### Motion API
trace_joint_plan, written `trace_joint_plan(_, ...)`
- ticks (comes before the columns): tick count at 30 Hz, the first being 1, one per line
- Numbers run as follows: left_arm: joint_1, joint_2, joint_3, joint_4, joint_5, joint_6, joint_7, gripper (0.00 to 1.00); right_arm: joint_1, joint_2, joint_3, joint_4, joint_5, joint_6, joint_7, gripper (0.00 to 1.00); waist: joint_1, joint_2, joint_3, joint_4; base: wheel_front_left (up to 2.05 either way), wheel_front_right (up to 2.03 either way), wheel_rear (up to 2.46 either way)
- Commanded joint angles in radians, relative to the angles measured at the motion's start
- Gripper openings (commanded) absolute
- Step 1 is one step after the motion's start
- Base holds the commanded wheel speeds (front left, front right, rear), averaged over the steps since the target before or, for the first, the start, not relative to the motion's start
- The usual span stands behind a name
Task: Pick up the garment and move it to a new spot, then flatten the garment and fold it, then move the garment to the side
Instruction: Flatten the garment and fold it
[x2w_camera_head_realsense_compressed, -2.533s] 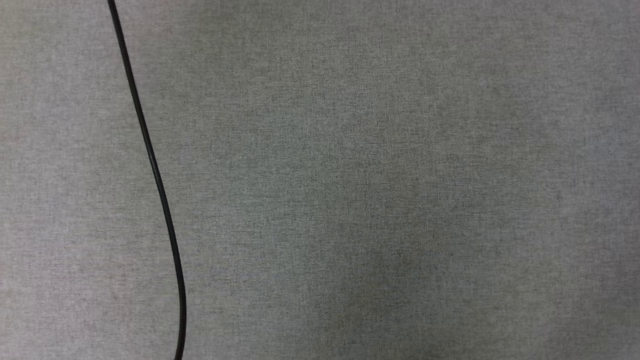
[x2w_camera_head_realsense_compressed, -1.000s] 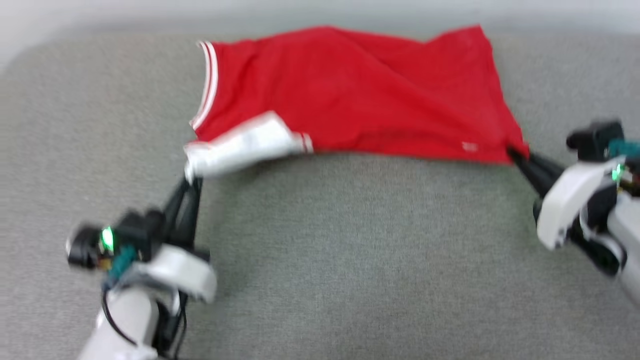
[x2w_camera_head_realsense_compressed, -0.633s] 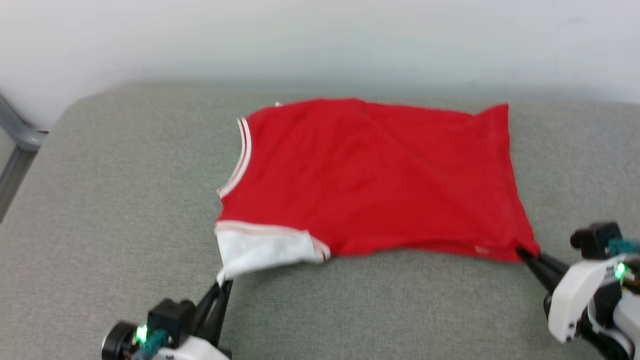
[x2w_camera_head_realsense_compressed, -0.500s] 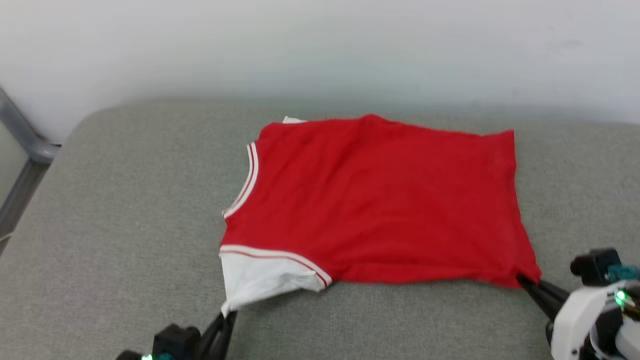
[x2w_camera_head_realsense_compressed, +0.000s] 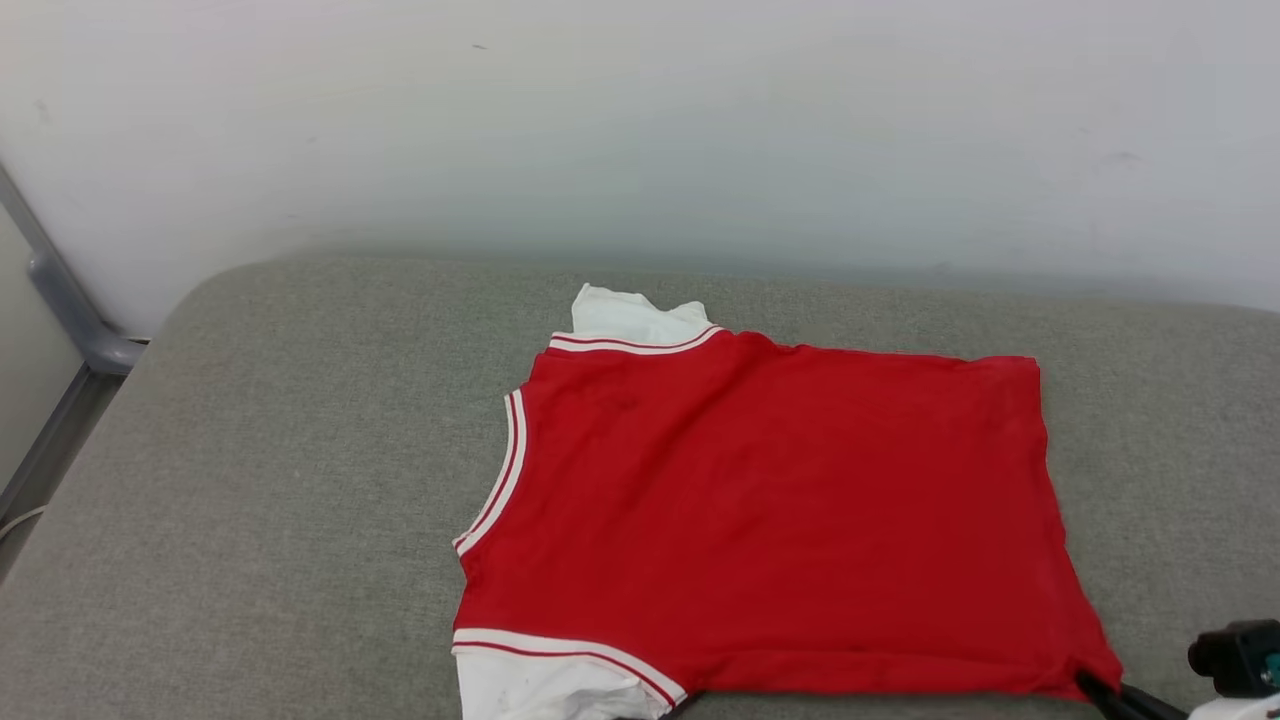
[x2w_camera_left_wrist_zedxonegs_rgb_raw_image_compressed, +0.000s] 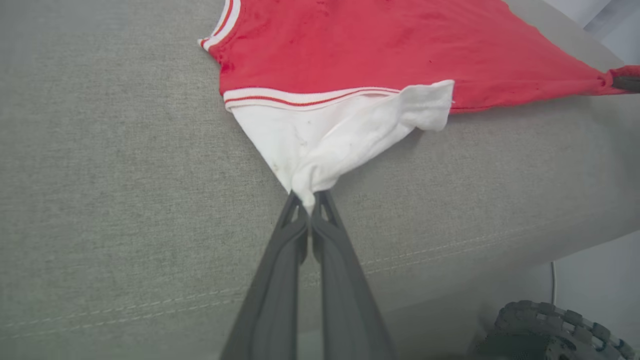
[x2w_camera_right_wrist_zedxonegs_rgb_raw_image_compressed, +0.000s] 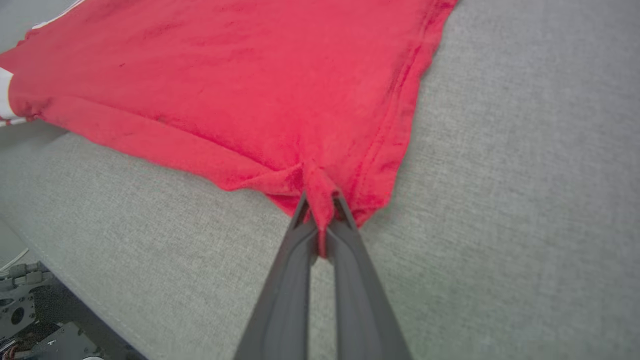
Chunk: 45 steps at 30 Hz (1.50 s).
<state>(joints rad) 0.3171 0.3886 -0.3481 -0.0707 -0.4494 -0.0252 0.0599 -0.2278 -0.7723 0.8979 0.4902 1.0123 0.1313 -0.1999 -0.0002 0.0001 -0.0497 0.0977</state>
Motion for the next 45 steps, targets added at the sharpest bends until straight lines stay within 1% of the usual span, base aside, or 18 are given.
trace_joint_plan(1, 0.016, 0.007, -0.002, -0.012, -0.006, -0.002, 0.012, 0.0, 0.026, -0.012, -0.005, -0.008, -0.003, -0.001, 0.005, 0.0, 0.0002, -0.0001, -0.001, -0.002, 0.0, 0.0, 0.0)
trace_joint_plan(2, 0.036, 0.016, -0.008, -0.037, -0.023, -0.004, 0.046, 0.0, 0.056, -0.027, -0.015, -0.033, -0.009, -0.001, 0.018, 0.0, 0.0002, -0.0001, -0.002, -0.004, 0.0, 0.0, 0.0)
trace_joint_plan(8, 0.066, 0.045, -0.004, -0.068, -0.026, 0.008, 0.087, 0.0, 0.146, -0.057, -0.052, -0.103, 0.0, -0.001, 0.053, 0.0, 0.0002, -0.0001, 0.0, -0.002, 0.0, 0.0, 0.0)
trace_joint_plan(11, 0.069, 0.044, -0.003, -0.079, -0.039, 0.008, 0.091, 0.0, 0.188, -0.065, -0.087, -0.137, -0.003, -0.001, 0.067, 0.0, 0.0002, -0.0001, 0.001, -0.003, 0.0, 0.0, 0.0)
trace_joint_plan(14, 0.055, 0.05, -0.013, -0.074, -0.032, -0.001, 0.093, 0.0, 0.213, -0.061, -0.123, -0.157, -0.019, -0.001, 0.081, 0.0, 0.0002, -0.0001, 0.001, -0.007, 0.0, 0.0, 0.0)
trace_joint_plan(21, -0.048, 0.06, -0.023, -0.059, 0.009, -0.028, 0.063, 0.0, 0.221, -0.032, -0.203, -0.198, -0.059, -0.001, 0.114, 0.0, 0.0002, -0.0001, 0.007, -0.016, 0.0, 0.0, 0.0)
trace_joint_plan(26, -0.16, 0.071, -0.012, -0.037, 0.031, -0.044, 0.043, 0.0, 0.186, -0.009, -0.26, -0.221, -0.102, -0.001, 0.138, 0.0, 0.0002, -0.0001, 0.024, -0.041, 0.0, 0.0, 0.0)
trace_joint_plan(27, -0.229, 0.073, -0.001, -0.017, 0.044, -0.047, 0.027, 0.0, 0.162, 0.001, -0.28, -0.242, -0.118, -0.001, 0.163, 0.0, 0.0002, -0.0001, 0.04, -0.063, 0.0, 0.0, 0.0)
trace_joint_plan(33, -0.381, 0.084, 0.021, 0.042, 0.044, -0.064, 0.016, 0.0, 0.071, 0.011, -0.314, -0.272, -0.163, -0.001, 0.216, 0.0, 0.0002, -0.0001, 0.112, -0.108, 0.0, 0.0, 0.0)
trace_joint_plan(37, -0.483, 0.089, 0.016, 0.093, 0.047, -0.076, 0.012, 0.0, -0.003, 0.02, -0.319, -0.274, -0.175, -0.001, 0.253, 0.0, 0.0002, -0.0001, 0.164, -0.124, 0.0, 0.0, 0.0)
trace_joint_plan(41, -0.577, 0.103, 0.001, 0.165, 0.051, -0.087, 0.007, 0.0, -0.086, 0.034, -0.313, -0.244, -0.189, -0.001, 0.288, 0.0, 0.0002, -0.0001, 0.215, -0.135, 0.0, 0.0, 0.0)
trace_joint_plan(42, -0.599, 0.1, -0.004, 0.185, 0.042, -0.091, 0.004, 0.0, -0.105, 0.041, -0.309, -0.233, -0.192, -0.001, 0.294, 0.0, 0.0002, -0.0001, 0.226, -0.138, 0.0, 0.0, 0.0)
trace_joint_plan(43, -0.66, 0.108, -0.021, 0.245, 0.037, -0.096, 0.001, 0.0, -0.164, 0.06, -0.291, -0.204, -0.195, -0.001, 0.306, 0.0, 0.0002, -0.0001, 0.258, -0.14, 0.0, 0.0, 0.0)
trace_joint_plan(45, -0.696, 0.11, -0.031, 0.289, 0.032, -0.099, -0.006, 0.0, -0.202, 0.076, -0.277, -0.184, -0.193, -0.001, 0.314, 0.0, 0.0002, -0.0001, 0.277, -0.139, 0.0, 0.0, 0.0)
